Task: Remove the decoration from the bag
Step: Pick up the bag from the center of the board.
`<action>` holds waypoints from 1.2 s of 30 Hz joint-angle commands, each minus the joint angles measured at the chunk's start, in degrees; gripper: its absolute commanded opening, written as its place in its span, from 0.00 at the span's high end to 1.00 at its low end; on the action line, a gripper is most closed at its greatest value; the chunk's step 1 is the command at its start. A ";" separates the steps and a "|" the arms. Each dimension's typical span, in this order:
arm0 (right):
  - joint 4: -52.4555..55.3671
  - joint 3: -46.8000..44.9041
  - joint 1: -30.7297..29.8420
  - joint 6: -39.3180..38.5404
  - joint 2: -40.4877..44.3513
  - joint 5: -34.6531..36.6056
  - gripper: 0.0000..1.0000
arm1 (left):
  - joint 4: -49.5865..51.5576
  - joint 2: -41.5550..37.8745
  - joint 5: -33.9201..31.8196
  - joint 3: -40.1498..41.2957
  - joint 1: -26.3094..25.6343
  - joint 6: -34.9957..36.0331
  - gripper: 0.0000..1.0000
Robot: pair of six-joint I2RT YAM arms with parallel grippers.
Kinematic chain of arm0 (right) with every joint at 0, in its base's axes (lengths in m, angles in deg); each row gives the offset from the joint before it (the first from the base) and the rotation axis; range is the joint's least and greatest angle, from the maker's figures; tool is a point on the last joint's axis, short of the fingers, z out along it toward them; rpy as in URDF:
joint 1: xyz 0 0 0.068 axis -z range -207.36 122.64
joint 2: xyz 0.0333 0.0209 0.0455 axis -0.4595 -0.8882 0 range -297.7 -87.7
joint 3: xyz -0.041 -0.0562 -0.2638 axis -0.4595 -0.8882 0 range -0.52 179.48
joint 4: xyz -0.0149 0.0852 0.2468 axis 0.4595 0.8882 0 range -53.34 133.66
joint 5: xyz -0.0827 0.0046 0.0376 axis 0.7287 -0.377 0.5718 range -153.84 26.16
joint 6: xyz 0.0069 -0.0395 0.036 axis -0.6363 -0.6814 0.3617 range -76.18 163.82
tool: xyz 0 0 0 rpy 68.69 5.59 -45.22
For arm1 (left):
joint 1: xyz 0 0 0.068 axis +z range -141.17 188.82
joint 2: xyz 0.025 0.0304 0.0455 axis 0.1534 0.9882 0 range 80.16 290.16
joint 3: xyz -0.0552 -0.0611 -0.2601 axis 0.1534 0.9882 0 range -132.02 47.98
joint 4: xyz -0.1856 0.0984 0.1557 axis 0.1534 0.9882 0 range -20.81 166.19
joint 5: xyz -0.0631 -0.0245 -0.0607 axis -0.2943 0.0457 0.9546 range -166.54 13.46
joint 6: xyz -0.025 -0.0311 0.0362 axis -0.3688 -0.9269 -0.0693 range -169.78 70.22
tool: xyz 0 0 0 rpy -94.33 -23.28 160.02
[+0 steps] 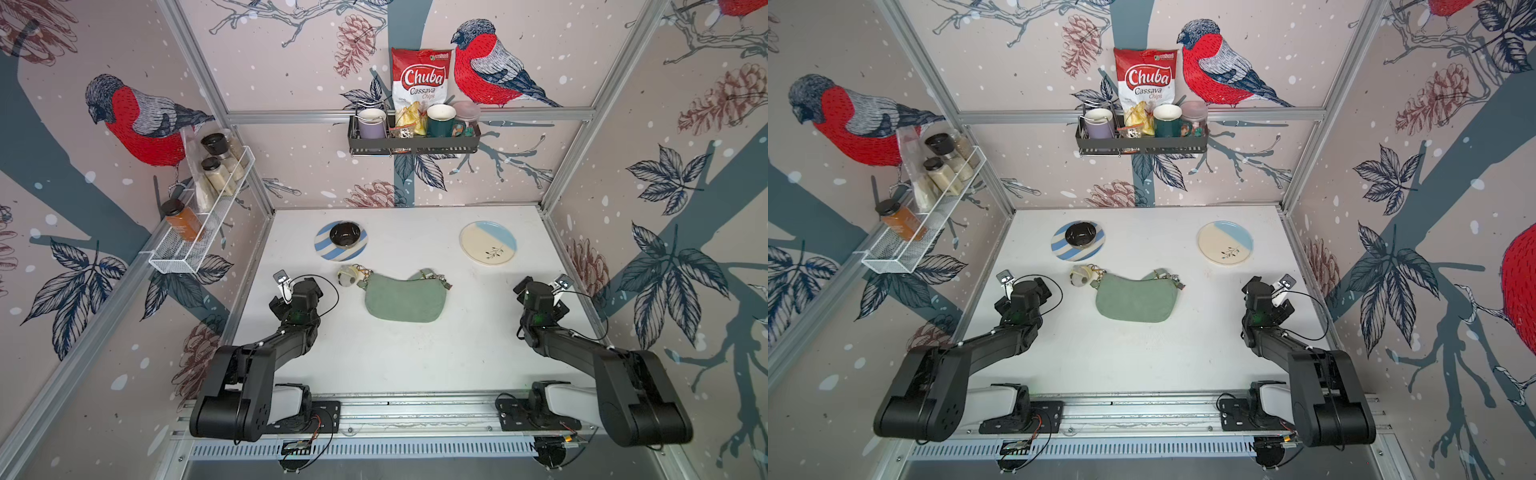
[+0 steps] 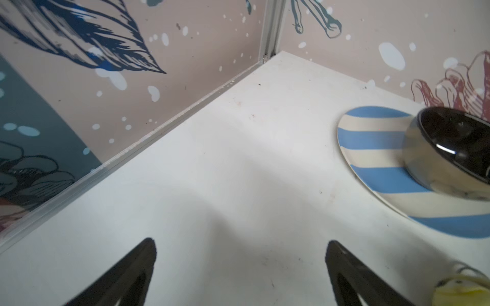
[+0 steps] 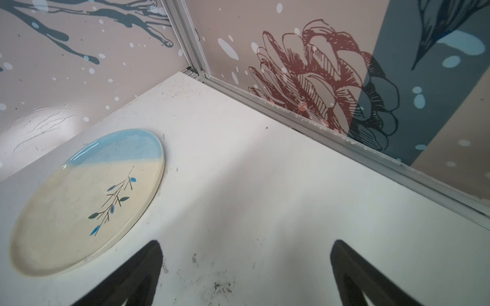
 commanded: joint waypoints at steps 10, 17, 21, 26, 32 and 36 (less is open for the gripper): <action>-19.32 3.38 2.63 -18.98 -12.80 -13.68 0.00 | -18.28 12.82 14.56 -3.98 -0.13 22.70 0.01; -18.65 3.92 2.64 -20.31 -13.00 -17.17 0.00 | -17.70 13.01 15.80 -4.47 1.11 21.66 0.01; -14.75 4.97 -0.01 -22.00 -8.97 -12.37 0.00 | -18.49 12.61 15.59 -4.11 1.47 21.34 0.01; -4.63 7.10 -7.93 -25.21 1.24 -1.08 0.00 | -9.54 2.65 -1.14 -3.86 -4.63 21.74 0.02; 28.85 23.83 -19.67 -19.59 4.56 13.01 0.00 | 25.13 -10.11 -18.12 -14.49 -9.39 9.81 0.02; 56.52 36.59 -17.32 9.44 1.25 -0.34 0.01 | 51.43 -12.89 -23.28 -25.64 -9.35 -6.31 0.02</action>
